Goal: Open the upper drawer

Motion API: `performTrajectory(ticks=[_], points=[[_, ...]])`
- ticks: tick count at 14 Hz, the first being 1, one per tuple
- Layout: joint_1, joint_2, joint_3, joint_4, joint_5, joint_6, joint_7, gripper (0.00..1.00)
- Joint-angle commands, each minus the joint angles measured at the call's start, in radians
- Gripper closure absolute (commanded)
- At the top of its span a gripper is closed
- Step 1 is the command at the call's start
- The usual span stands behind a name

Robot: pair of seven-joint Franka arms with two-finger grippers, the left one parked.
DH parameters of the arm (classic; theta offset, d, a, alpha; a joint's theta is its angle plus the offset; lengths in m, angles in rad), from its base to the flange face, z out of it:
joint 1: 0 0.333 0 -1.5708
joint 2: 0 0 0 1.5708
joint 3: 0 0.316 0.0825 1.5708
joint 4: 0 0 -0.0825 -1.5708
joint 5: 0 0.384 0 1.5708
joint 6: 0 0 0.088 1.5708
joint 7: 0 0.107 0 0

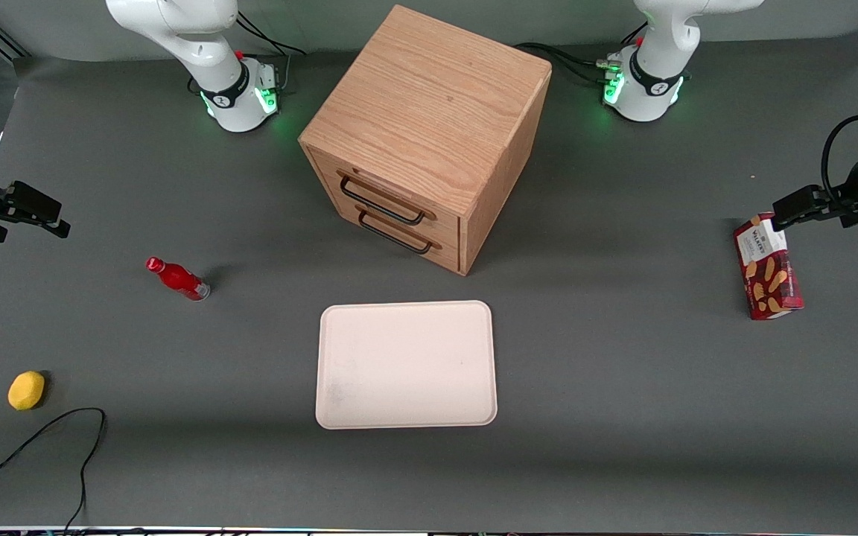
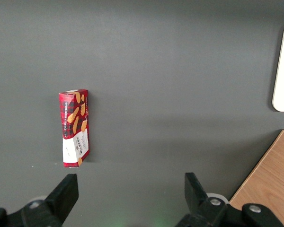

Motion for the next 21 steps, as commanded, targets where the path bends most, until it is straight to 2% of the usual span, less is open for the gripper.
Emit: performTrajectory(ticks=[1, 12, 21], points=[[-0.005, 0.005, 0.005, 0.022, -0.012, -0.02, -0.017, 0.0], [0.022, 0.01, 0.008, 0.022, -0.01, -0.02, -0.018, 0.0], [0.203, 0.045, 0.006, 0.027, -0.012, -0.009, -0.027, 0.0]])
